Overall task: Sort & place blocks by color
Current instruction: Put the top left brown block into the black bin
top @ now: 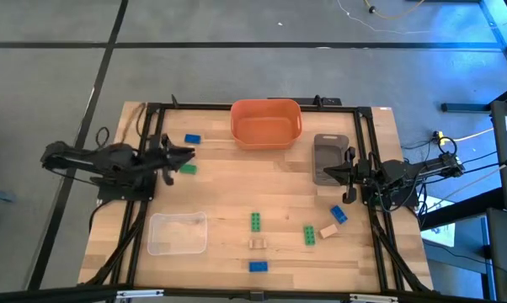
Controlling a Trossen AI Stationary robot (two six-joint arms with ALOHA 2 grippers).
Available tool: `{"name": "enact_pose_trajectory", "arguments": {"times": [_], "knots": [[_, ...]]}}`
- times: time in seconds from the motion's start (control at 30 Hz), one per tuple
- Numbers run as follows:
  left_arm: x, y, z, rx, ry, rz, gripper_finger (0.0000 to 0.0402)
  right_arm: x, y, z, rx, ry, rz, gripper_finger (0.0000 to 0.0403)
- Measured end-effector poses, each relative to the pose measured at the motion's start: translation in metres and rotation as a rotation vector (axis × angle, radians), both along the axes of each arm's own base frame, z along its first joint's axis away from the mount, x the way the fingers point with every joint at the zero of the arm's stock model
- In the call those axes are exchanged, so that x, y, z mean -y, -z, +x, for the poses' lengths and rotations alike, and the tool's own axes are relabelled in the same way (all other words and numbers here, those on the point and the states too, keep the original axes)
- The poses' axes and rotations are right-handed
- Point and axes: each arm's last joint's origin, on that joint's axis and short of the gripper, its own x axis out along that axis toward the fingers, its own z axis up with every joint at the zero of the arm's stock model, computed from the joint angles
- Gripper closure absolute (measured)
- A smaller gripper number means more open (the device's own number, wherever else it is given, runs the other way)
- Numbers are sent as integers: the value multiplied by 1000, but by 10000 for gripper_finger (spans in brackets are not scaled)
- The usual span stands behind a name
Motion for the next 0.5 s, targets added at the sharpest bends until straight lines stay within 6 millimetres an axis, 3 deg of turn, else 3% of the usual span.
{"name": "enact_pose_trajectory", "arguments": {"times": [0.23,0.37,0.5], "knots": [[-11,-26,8,-399,-178,-3,183,0,0,0,0,0,0,393],[-19,-22,19,-578,-291,-110,144,0,0,0,0,0,0,393],[-33,-5,35,-714,-444,-245,131,0,0,0,0,0,0,393]]}}
